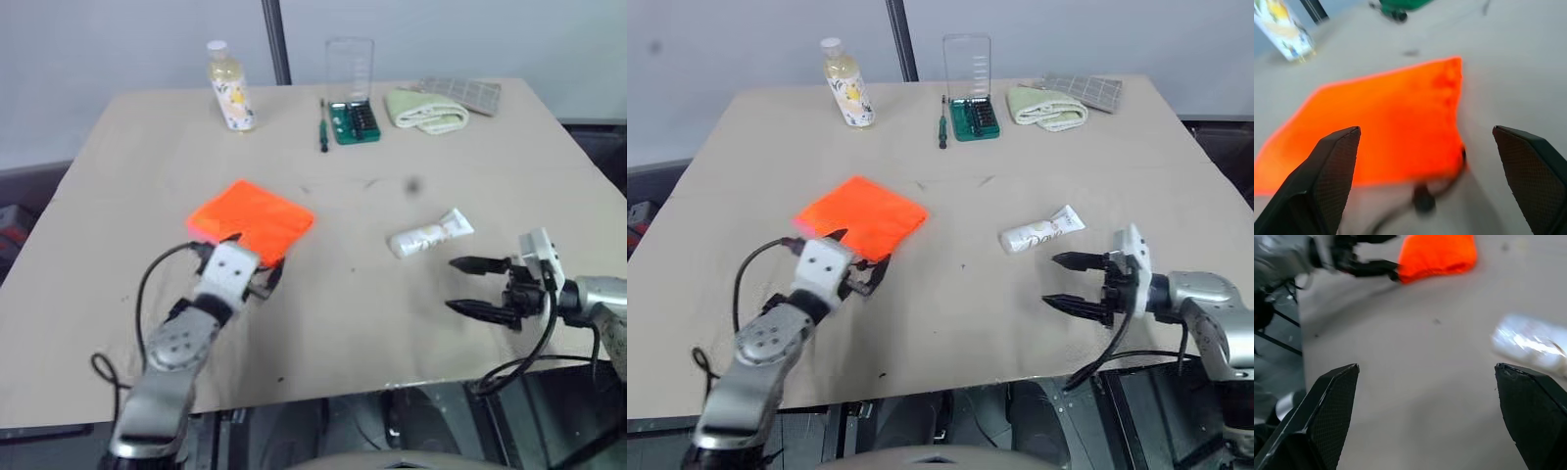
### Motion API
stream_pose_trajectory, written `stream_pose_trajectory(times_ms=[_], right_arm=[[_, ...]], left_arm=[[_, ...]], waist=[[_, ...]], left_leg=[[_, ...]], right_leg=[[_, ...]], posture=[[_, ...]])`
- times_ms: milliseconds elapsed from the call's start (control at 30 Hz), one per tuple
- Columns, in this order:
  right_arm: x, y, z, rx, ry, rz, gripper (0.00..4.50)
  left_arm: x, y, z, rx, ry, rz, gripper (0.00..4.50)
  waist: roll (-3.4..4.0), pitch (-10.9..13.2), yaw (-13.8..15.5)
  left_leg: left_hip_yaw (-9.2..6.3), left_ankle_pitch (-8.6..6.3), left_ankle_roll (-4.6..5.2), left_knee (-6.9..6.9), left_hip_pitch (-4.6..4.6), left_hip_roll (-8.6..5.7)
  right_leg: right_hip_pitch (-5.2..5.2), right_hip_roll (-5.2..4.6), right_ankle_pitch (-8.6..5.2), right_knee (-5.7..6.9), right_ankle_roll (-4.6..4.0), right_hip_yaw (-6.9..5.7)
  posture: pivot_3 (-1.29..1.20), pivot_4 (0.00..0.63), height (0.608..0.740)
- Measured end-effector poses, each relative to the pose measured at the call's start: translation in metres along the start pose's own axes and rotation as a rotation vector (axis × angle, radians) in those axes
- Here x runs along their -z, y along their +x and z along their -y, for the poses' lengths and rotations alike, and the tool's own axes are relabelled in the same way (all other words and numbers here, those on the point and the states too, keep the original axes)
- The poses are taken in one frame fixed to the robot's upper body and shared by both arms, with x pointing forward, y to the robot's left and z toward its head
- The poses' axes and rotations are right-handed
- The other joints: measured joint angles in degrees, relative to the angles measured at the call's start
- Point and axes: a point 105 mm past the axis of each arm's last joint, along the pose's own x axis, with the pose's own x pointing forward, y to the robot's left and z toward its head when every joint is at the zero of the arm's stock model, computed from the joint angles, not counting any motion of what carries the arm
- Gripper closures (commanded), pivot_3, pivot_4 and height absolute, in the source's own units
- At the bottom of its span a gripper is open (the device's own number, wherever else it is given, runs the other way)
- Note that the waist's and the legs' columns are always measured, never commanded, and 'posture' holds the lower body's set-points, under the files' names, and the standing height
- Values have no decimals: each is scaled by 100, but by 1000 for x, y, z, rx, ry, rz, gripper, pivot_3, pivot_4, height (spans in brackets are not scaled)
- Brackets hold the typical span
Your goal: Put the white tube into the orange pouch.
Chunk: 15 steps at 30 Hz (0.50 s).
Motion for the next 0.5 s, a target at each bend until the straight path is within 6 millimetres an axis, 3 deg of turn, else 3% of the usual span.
stream_pose_trajectory(times_ms=[233,500], right_arm=[[-5,14,-11,-13,-23,30,27],[-1,13,-13,14,-8,31,27]], left_arm=[[1,24,22,-89,110,-1,0],[-8,39,17,-213,283,45,0]], waist=[[-1,0,14],[-1,0,39]], left_leg=[[-7,0,0,2,-14,-7],[-15,0,0,3,-16,-10]], right_leg=[[-9,-8,11,-3,-17,-5],[-9,-9,11,-2,-16,-17]], posture=[[0,150,740],[0,150,740]])
